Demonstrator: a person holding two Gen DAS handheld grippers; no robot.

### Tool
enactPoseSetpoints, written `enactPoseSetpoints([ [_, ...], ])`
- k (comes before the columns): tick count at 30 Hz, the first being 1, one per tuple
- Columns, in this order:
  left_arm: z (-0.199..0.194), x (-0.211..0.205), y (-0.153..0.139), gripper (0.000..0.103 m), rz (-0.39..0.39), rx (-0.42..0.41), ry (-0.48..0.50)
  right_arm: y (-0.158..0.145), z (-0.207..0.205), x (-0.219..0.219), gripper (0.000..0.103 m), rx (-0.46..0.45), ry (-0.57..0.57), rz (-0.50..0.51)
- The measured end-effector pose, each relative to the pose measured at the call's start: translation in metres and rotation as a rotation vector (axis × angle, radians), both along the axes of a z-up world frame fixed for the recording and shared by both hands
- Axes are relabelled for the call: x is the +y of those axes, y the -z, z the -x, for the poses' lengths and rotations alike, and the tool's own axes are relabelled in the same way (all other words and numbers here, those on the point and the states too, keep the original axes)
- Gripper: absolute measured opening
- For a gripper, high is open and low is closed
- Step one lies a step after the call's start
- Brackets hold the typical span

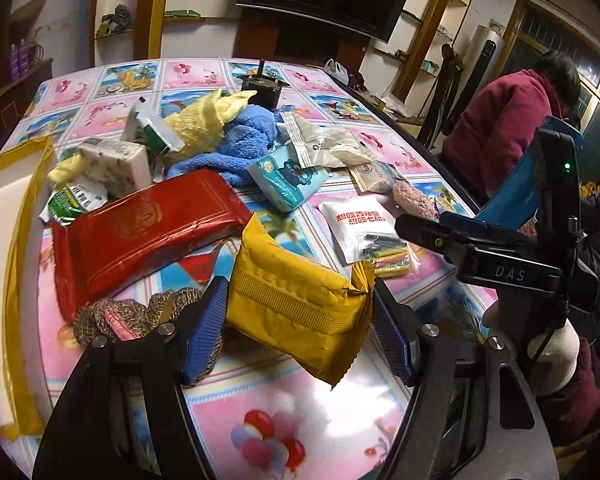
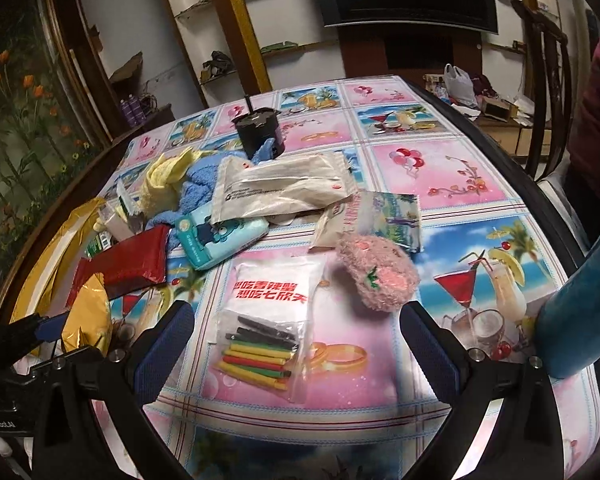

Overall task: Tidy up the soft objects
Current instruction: 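Carry the yellow packet to the tray with left gripper while right grasps the white bag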

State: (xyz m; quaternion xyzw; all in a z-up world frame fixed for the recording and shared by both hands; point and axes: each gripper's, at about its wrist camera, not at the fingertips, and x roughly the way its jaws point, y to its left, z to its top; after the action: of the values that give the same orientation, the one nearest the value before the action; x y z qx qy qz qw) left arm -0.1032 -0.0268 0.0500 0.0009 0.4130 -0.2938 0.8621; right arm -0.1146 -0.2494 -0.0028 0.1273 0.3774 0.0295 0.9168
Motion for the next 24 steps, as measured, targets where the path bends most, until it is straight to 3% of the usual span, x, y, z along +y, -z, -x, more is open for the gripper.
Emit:
enactPoseSetpoints([
  [4, 0.006, 0.014, 0.001, 0.07, 0.029, 0.009, -0.01, 0.006, -0.007, 0.018, 0.102, 0.086, -0.065, -0.028],
  [11, 0.018, 0.038, -0.007, 0.07, 0.095, -0.009, -0.009, 0.016, -0.037, 0.045, 0.102, 0.183, -0.034, 0.183],
  [15, 0.025, 0.055, -0.013, 0.07, 0.122, -0.023, -0.025, 0.016, -0.054, 0.052, 0.099, 0.209, -0.032, 0.234],
  [19, 0.031, 0.07, -0.016, 0.07, 0.148, -0.033, -0.045, 0.021, -0.069, 0.056, 0.072, 0.253, -0.06, 0.227],
  [20, 0.033, 0.073, -0.017, 0.07, 0.155, -0.036, -0.05, 0.02, -0.071, 0.057, 0.058, 0.254, -0.06, 0.236],
  [24, 0.039, 0.089, -0.026, 0.07, 0.187, -0.057, -0.076, 0.013, -0.066, 0.056, 0.051, 0.251, -0.062, 0.188],
])
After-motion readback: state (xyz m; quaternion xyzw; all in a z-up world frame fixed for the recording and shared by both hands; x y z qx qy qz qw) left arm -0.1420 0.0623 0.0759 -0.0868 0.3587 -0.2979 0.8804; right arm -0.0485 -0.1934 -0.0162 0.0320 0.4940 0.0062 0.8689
